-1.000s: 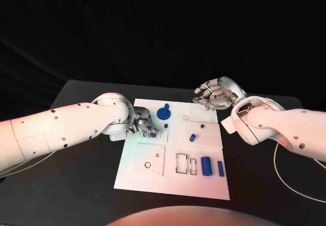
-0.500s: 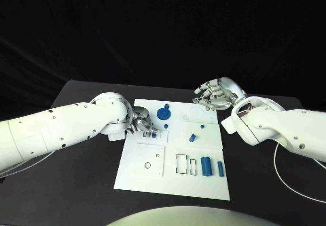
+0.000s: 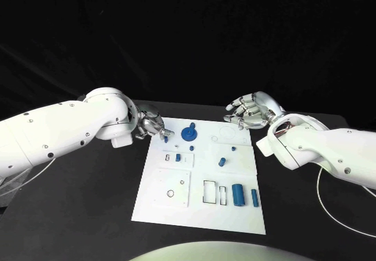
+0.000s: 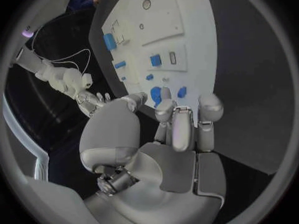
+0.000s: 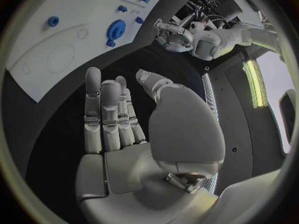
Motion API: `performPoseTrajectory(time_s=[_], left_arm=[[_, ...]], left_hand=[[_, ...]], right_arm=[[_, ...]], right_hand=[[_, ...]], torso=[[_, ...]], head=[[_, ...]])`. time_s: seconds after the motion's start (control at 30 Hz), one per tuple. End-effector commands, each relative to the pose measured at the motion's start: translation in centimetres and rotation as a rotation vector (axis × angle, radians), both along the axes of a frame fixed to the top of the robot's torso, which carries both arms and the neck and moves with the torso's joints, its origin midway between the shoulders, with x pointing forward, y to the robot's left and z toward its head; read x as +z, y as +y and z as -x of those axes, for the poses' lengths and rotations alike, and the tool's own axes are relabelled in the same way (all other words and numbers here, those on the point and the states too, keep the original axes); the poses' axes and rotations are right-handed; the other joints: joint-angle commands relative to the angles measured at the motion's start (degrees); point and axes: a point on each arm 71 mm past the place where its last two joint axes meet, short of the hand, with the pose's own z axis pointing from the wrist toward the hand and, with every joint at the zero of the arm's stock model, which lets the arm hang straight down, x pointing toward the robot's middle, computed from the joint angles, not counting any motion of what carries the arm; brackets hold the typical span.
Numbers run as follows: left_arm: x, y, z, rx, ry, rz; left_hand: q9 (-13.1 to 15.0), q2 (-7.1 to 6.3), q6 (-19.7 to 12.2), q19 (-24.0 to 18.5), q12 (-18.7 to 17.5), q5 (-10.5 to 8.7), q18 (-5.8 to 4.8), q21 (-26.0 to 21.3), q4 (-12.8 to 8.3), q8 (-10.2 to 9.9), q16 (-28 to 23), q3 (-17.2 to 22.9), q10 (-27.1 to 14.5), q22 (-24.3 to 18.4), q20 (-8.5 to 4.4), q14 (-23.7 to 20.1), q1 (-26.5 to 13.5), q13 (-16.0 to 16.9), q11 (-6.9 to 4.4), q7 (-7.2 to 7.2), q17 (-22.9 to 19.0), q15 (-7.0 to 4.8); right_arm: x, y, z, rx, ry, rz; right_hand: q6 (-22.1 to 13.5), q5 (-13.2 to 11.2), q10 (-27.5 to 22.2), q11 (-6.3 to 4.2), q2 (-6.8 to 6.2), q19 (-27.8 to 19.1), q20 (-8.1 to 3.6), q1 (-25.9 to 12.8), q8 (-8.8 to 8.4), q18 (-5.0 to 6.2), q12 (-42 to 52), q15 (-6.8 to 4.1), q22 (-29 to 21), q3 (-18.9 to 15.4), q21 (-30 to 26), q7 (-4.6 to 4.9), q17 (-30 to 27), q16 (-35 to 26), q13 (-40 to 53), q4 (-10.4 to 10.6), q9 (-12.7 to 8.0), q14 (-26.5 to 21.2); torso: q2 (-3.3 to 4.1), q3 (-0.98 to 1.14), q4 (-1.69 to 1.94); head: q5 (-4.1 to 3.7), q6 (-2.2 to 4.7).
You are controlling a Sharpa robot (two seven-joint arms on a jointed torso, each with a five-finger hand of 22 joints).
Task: Assemble the parts on the task board
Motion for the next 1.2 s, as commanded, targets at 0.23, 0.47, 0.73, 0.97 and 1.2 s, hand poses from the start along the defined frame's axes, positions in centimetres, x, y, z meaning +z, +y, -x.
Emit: performPoseTrajectory(time_s=[0.23,0.47,0.73,0.97,1.2], left_arm=[[0.7,1.0,-2.8,0.059,-0.008,0.006],[0.1,1.0,-4.2,0.072,-0.009,-0.042],[-1.2,0.6,-4.9,0.052,0.043,-0.102],[-2.4,0.1,-5.0,0.037,0.111,-0.109],[-3.0,-0.4,-4.9,0.029,0.148,-0.089]], left_hand=[[-1.1,-0.36,-2.4,-1.9,-2.8,-0.40,1.10,-1.7,0.2,-2.5,-0.7,-1.5,-3.7,-2.5,0.77,1.1,1.4,-4.4,1.16,1.28,-1.3,1.50],[-1.3,-0.37,-2.7,-1.9,-3.2,-0.47,1.10,-1.7,0.2,-2.9,-0.7,-1.8,-4.2,-2.5,0.96,1.1,1.5,-4.9,1.38,1.50,-1.2,1.70],[-1.5,-0.52,-2.7,-1.8,-3.1,-0.76,1.07,-1.6,0.3,-3.0,-0.7,-2.2,-4.2,-2.2,1.08,1.0,1.3,-4.9,1.44,1.54,-1.3,1.78],[-1.5,-0.49,-2.5,-1.8,-3.3,-0.93,1.10,-1.7,0.3,-3.1,-0.9,-2.3,-4.5,-2.4,1.14,0.9,1.2,-5.3,1.45,1.52,-1.7,1.82],[-1.7,-0.31,-2.5,-2.1,-3.4,-0.94,1.19,-1.9,0.2,-3.2,-1.1,-2.4,-4.7,-2.8,1.22,0.7,1.4,-5.5,1.49,1.56,-2.1,1.86]], right_arm=[[-0.1,0.0,-0.2,0.012,-0.005,0.006],[-0.2,0.0,-0.2,0.013,-0.004,0.006],[-0.2,0.2,-0.1,0.017,-0.002,0.005],[-0.2,0.3,-0.1,0.018,-0.002,0.004],[-0.1,0.4,-0.1,0.021,-0.005,0.007]], right_hand=[[0.1,0.3,0.2,-0.01,0.32,0.2,-0.01,-0.1,-0.33,0.23,-0.3,0.21,0.0,-0.2,-0.4,0.14,0.0,-0.4,0.0,0.0,0.0,0.1],[0.1,0.3,0.3,-0.01,0.34,0.2,-0.01,-0.1,-0.34,0.23,-0.4,0.21,-0.1,-0.3,-0.4,0.14,0.1,-0.4,-0.1,0.0,-0.1,0.1],[0.1,0.3,0.3,0.00,0.34,0.2,-0.01,-0.1,-0.35,0.23,-0.4,0.21,-0.1,-0.3,-0.4,0.15,0.2,-0.3,-0.2,0.1,-0.1,0.1],[0.1,0.3,0.3,0.00,0.34,0.2,-0.01,-0.1,-0.35,0.23,-0.4,0.21,-0.1,-0.3,-0.5,0.15,0.2,-0.4,-0.2,0.1,-0.1,0.1],[0.1,0.3,0.3,0.00,0.34,0.2,-0.01,-0.1,-0.35,0.23,-0.4,0.21,-0.1,-0.3,-0.5,0.15,0.2,-0.4,-0.2,0.1,-0.1,0.1]], torso=[[0.23,-0.14,0.04],[0.29,-0.12,-0.05],[0.21,-0.03,0.00],[0.19,-0.06,-0.04],[0.16,-0.01,0.02]], head=[[0.39,0.86],[0.62,0.83],[0.91,0.71],[1.13,0.58],[1.17,0.56]])
